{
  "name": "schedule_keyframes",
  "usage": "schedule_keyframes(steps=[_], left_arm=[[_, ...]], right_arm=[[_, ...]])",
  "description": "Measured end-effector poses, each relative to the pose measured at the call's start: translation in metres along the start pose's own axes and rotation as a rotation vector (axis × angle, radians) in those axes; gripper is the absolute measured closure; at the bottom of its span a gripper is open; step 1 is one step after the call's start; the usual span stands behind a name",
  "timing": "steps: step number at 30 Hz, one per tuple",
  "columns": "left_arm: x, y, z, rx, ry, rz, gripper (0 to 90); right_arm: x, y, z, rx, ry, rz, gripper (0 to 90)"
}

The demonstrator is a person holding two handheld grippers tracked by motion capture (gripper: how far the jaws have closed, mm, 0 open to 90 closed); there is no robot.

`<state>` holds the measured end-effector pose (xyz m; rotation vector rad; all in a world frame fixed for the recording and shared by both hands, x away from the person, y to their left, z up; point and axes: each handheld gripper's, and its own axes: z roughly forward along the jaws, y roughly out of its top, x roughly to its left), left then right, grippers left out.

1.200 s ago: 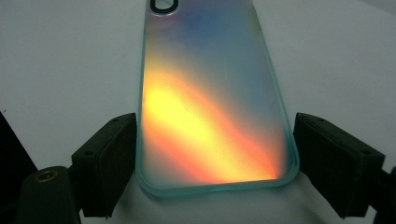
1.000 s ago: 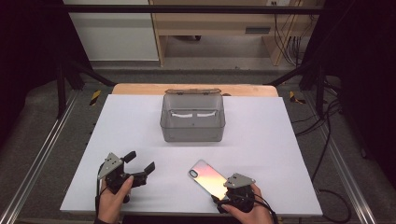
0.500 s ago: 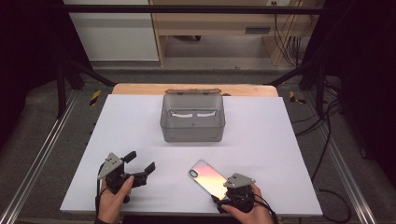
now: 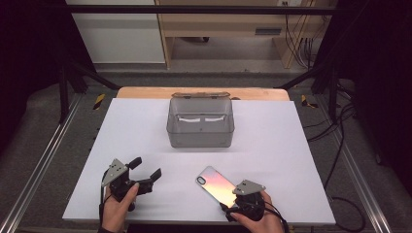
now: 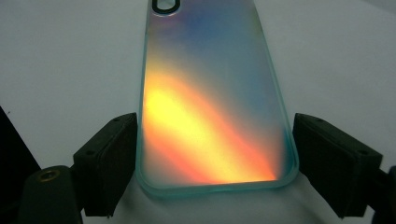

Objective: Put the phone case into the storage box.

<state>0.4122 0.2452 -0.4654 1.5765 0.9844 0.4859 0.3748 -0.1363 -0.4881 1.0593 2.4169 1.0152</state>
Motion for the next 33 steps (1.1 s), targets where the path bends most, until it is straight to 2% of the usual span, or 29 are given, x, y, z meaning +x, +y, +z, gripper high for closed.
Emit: schedule_keyframes(steps=[8, 14, 20, 27, 33], left_arm=[[0.000, 0.000, 0.000, -0.001, 0.000, 0.001, 5.1], [0.000, 0.000, 0.000, -0.002, -0.002, 0.001, 5.1], [0.000, 0.000, -0.001, -0.004, 0.001, -0.001, 5.2], [0.000, 0.000, 0.000, -0.001, -0.001, 0.002, 5.2], [0.000, 0.000, 0.000, 0.000, -0.002, 0.002, 5.3]], right_arm=[[-0.001, 0.001, -0.002, -0.014, 0.010, 0.016, 17.0], [-0.003, 0.002, -0.006, -0.051, 0.024, 0.043, 17.1], [-0.004, 0.004, -0.011, -0.111, 0.032, 0.077, 17.2], [-0.006, 0.005, -0.013, -0.144, 0.041, 0.105, 17.2], [-0.001, 0.004, -0.009, -0.101, 0.016, 0.053, 17.2]])
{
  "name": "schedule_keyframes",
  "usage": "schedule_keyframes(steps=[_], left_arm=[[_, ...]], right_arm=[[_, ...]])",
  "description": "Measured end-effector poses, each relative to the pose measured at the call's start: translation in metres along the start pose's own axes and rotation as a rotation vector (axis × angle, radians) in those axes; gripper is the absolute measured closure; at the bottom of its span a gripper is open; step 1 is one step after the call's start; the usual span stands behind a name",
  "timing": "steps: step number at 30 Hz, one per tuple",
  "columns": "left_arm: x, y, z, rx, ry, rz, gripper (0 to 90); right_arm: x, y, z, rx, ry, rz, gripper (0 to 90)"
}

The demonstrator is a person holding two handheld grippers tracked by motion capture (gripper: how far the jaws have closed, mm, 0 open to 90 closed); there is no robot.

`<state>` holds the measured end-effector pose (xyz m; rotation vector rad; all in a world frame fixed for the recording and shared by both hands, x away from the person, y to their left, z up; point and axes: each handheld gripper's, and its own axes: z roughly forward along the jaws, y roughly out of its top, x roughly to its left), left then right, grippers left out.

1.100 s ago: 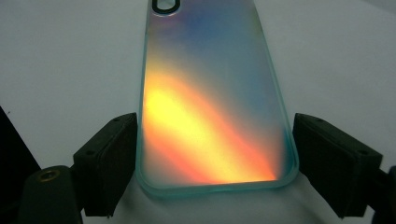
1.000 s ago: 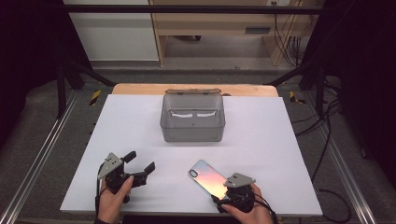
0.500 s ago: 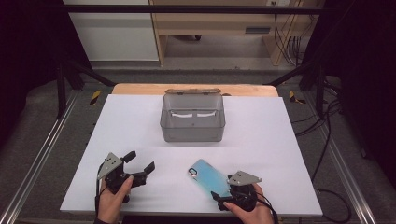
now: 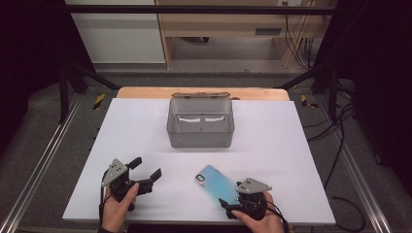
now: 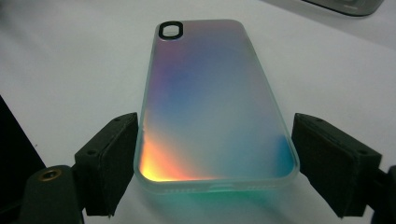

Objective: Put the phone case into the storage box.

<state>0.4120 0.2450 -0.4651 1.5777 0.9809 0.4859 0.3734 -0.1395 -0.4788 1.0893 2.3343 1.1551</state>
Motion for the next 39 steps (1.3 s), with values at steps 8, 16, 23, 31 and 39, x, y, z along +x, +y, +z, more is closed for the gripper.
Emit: schedule_keyframes(steps=[8, 16, 23, 31, 39], left_arm=[[-0.001, 0.000, 0.000, 0.001, -0.003, 0.003, 5.4], [-0.002, 0.000, 0.001, 0.002, -0.005, 0.004, 5.4], [-0.002, 0.000, 0.001, 0.002, -0.007, 0.003, 5.4], [-0.003, -0.001, 0.002, 0.007, -0.008, 0.006, 5.4], [-0.003, -0.001, 0.002, 0.008, -0.012, 0.009, 5.5]], right_arm=[[-0.001, 0.002, -0.002, -0.033, 0.009, 0.022, 17.3], [0.000, 0.004, -0.004, -0.058, -0.005, 0.019, 17.3], [0.002, -0.002, 0.005, 0.023, -0.007, -0.016, 17.2], [0.005, -0.003, 0.013, 0.079, -0.013, -0.030, 17.0], [0.006, -0.002, 0.015, 0.093, -0.017, -0.035, 16.2]])
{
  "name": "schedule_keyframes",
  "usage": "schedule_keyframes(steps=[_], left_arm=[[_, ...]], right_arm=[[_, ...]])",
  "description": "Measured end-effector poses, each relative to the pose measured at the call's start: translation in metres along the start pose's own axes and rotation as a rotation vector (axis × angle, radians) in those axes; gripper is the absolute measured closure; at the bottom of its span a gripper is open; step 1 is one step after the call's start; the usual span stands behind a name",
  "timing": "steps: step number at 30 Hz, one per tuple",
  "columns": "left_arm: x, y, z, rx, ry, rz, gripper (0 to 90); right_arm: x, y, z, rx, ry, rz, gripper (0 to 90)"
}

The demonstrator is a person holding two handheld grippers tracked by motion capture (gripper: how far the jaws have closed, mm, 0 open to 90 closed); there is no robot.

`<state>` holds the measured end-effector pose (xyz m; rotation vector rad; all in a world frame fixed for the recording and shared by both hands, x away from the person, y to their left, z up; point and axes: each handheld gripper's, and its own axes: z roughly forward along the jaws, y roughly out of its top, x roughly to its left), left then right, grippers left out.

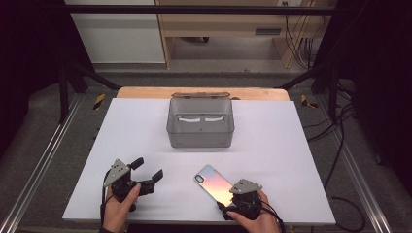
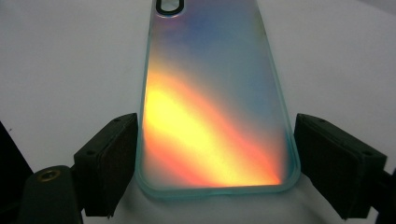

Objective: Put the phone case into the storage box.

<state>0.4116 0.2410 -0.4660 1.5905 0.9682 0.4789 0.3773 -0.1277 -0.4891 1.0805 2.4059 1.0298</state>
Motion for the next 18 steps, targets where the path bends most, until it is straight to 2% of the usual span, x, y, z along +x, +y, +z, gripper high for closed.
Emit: schedule_keyframes(steps=[7, 11, 18], left_arm=[[0.0003, 0.0000, -0.0001, 0.001, -0.001, -0.001, 5.5], [0.0001, -0.0001, 0.0002, 0.003, -0.002, 0.000, 5.6], [-0.0015, -0.0001, 0.0010, 0.005, -0.008, 0.006, 5.7]], right_arm=[[-0.0008, 0.0042, 0.0074, -0.008, -0.003, -0.004, 12.4], [0.0002, 0.0030, 0.0068, -0.020, -0.002, -0.015, 16.6], [0.0000, 0.0045, 0.0062, -0.009, 0.002, -0.024, 17.4]])
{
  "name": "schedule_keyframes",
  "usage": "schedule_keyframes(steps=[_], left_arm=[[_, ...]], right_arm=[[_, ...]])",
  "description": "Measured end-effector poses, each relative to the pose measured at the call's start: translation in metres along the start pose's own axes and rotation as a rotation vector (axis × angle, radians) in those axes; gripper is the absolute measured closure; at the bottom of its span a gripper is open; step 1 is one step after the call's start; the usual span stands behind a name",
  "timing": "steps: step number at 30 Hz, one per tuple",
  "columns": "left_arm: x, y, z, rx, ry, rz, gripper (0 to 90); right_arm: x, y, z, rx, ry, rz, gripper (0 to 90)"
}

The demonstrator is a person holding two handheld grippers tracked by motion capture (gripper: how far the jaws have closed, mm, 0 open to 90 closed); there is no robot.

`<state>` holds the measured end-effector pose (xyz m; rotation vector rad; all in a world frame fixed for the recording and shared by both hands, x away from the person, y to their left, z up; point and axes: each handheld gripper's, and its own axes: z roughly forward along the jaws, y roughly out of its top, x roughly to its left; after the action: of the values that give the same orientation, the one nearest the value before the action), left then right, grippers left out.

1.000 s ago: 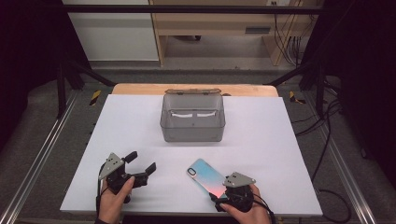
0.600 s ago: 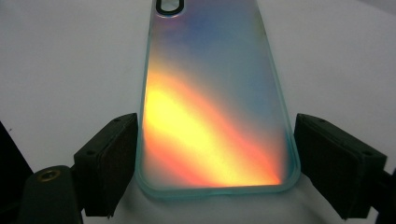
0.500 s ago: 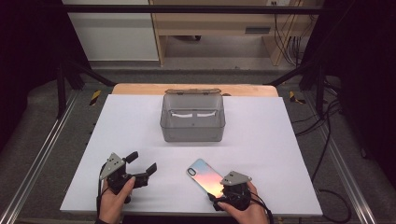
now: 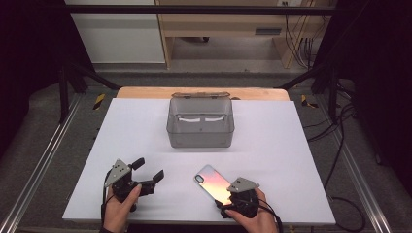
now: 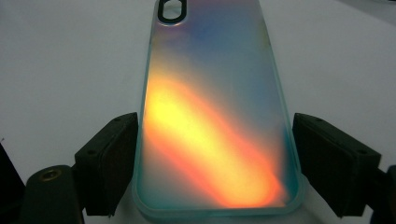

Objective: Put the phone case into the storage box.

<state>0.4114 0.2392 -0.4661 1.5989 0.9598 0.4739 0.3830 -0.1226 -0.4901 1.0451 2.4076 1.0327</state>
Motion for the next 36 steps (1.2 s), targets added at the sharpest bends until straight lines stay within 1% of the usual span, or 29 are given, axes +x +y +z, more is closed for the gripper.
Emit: schedule_keyframes(steps=[1, 6, 8, 9, 10, 11, 12, 14, 15, 17, 21, 22, 25, 30, 33, 36], left_arm=[[0.000, 0.000, 0.000, -0.001, 0.001, 0.001, 5.8], [0.001, 0.000, -0.001, -0.004, 0.004, -0.003, 5.8], [0.001, 0.000, -0.001, -0.005, 0.005, -0.002, 5.8], [0.002, 0.000, -0.001, -0.005, 0.005, -0.002, 5.8], [0.002, 0.000, -0.001, -0.005, 0.005, -0.002, 5.8], [0.002, 0.000, -0.001, -0.004, 0.004, -0.002, 5.8], [0.002, 0.000, -0.001, -0.003, 0.004, -0.002, 5.9], [0.001, 0.000, -0.001, -0.003, 0.004, -0.002, 5.8], [0.001, 0.000, -0.001, -0.004, 0.004, -0.002, 5.8], [0.001, 0.000, -0.001, -0.004, 0.003, -0.003, 5.8], [0.001, 0.000, -0.001, -0.005, 0.003, -0.003, 5.9], [0.001, 0.000, -0.001, -0.003, 0.003, -0.003, 5.9], [0.001, 0.000, -0.001, -0.003, 0.002, -0.001, 5.9], [0.001, 0.000, -0.001, -0.005, 0.002, -0.003, 5.9], [0.001, 0.000, -0.001, -0.005, 0.001, -0.003, 5.9], [0.001, 0.000, -0.001, -0.006, 0.000, -0.003, 6.0]], right_arm=[[0.000, 0.000, -0.001, 0.003, -0.001, -0.002, 17.4], [0.003, 0.006, -0.006, -0.035, 0.001, -0.010, 17.5], [0.002, 0.006, -0.007, -0.045, 0.001, -0.003, 17.5], [-0.001, 0.009, -0.010, -0.064, 0.005, 0.009, 17.4], [-0.001, 0.009, -0.010, -0.064, 0.005, 0.009, 17.4], [-0.005, 0.012, -0.014, -0.093, 0.009, 0.029, 17.4], [-0.007, 0.013, -0.015, -0.110, 0.012, 0.038, 17.4], [-0.012, 0.015, -0.017, -0.154, 0.026, 0.082, 17.4], [-0.014, 0.016, -0.018, -0.173, 0.036, 0.103, 17.4], [-0.017, 0.017, -0.019, -0.210, 0.056, 0.130, 17.4], [-0.021, 0.023, -0.026, -0.299, 0.073, 0.157, 17.3], [-0.022, 0.026, -0.028, -0.320, 0.072, 0.157, 17.4], [-0.024, 0.034, -0.030, -0.378, 0.097, 0.169, 17.3], [-0.026, 0.043, -0.027, -0.409, 0.103, 0.178, 17.3], [-0.027, 0.044, -0.024, -0.430, 0.115, 0.185, 17.3], [-0.027, 0.043, -0.023, -0.438, 0.110, 0.183, 17.3]])
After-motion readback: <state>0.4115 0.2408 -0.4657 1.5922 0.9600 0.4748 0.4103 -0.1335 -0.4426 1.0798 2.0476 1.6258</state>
